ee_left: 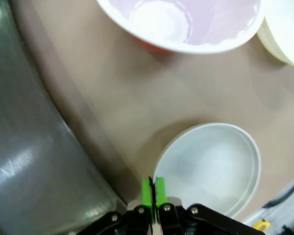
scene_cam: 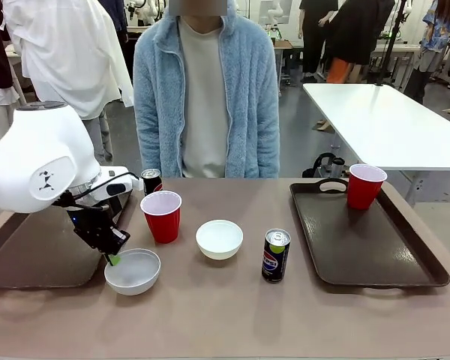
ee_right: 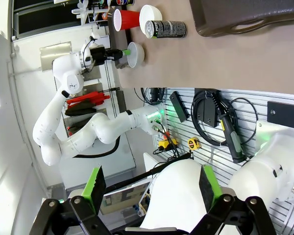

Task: Prepare tableware on both trays.
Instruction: Pick up a Picnic Bowl from the table and place it on a Handle tray.

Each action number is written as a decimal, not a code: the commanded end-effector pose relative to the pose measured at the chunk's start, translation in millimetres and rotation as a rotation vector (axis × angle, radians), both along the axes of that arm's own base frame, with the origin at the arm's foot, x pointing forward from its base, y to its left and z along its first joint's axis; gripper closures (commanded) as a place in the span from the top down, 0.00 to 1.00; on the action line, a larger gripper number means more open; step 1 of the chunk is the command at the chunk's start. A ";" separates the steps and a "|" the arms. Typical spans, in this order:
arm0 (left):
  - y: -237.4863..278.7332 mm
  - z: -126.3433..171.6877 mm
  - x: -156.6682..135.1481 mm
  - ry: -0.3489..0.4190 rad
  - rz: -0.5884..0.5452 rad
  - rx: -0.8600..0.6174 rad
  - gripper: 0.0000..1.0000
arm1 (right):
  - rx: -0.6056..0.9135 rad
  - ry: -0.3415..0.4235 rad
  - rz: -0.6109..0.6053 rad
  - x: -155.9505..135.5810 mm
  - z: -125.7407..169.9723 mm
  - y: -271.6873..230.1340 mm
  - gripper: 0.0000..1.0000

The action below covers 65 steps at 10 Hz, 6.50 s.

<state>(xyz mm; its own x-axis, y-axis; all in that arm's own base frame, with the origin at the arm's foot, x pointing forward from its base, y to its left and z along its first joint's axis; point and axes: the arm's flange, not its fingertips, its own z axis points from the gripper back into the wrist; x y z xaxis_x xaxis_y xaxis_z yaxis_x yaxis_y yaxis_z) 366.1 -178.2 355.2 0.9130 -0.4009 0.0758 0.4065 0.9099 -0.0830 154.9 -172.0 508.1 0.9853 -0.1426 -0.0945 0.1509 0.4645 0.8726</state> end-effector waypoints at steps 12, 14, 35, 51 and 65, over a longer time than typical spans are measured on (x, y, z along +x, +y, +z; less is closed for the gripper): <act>38.0 129.2 -64.1 -0.001 0.036 -0.086 0.03 | 0.007 0.015 0.001 0.4 -0.9 0.6 1.00; 88.2 125.8 -25.6 -0.114 0.146 -0.139 0.03 | 0.007 0.015 0.001 0.4 -0.9 0.6 1.00; 195.0 88.7 -82.6 -0.061 0.313 0.186 0.03 | 0.007 0.015 0.001 0.4 -0.9 0.6 1.00; 183.0 -11.2 3.8 -0.110 0.367 -0.045 0.63 | 0.007 0.015 0.001 0.4 -0.9 0.6 1.00; 178.0 108.6 -21.1 -0.018 0.251 -0.019 0.99 | 0.007 0.015 0.001 0.4 -0.9 0.6 1.00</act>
<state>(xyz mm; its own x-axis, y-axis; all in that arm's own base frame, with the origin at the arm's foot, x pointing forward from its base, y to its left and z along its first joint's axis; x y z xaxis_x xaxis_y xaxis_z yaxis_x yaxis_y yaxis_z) 340.8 0.3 468.8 0.9828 -0.1577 0.0964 0.1658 0.9827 -0.0820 154.9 -172.1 507.9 0.9852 -0.1428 -0.0949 0.1513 0.4642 0.8727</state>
